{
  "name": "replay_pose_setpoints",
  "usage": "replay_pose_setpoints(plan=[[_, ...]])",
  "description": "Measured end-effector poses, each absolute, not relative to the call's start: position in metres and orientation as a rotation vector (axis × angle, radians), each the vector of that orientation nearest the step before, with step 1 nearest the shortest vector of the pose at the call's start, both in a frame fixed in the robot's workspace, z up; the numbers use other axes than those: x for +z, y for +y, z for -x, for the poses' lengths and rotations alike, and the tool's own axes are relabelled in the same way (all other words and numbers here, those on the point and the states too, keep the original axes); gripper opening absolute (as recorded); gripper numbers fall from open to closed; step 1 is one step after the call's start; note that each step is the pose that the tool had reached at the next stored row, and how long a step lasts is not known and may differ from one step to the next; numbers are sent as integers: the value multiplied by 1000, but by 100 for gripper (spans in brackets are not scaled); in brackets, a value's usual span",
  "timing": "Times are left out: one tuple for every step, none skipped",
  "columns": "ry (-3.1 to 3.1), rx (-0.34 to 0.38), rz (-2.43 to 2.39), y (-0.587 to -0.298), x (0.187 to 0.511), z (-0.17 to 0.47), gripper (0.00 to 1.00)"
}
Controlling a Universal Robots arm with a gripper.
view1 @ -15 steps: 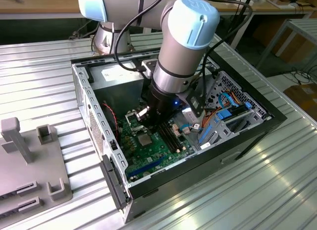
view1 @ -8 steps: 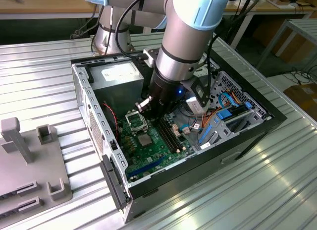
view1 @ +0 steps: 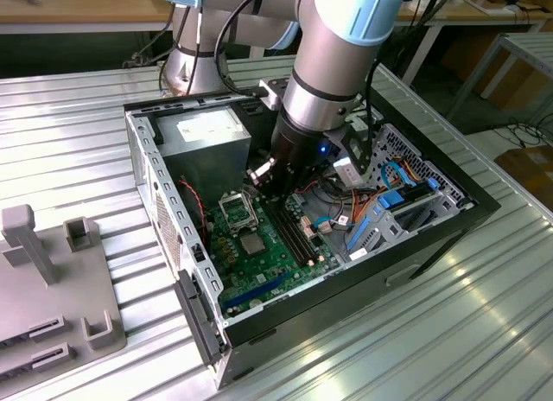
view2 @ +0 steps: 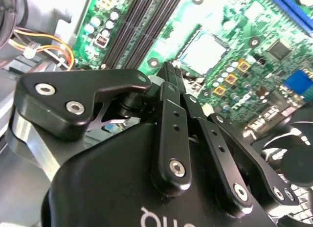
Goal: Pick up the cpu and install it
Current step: 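Close the cpu cover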
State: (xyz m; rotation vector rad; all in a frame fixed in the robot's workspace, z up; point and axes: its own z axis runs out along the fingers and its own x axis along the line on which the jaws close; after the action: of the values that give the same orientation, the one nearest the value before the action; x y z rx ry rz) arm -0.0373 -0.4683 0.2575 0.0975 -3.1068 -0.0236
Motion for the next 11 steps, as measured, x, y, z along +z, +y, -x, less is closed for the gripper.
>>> replay_pose_setpoints(plan=[[-3107,-24,-103,-467,257,37,11],[-3105,-24,-127,-466,257,36,11],[-3103,-24,-152,-466,257,36,11],[-3101,-23,-179,-466,256,36,11],[-3096,-22,-250,-466,256,35,11],[-3093,-23,-280,-466,256,35,11],[-3091,-23,-301,-466,256,35,11],[-3087,-23,-337,-466,255,34,11],[-3082,-22,-376,-466,255,34,11],[-3077,-21,-416,-466,255,34,11],[-3071,-21,-456,-466,255,33,11]])
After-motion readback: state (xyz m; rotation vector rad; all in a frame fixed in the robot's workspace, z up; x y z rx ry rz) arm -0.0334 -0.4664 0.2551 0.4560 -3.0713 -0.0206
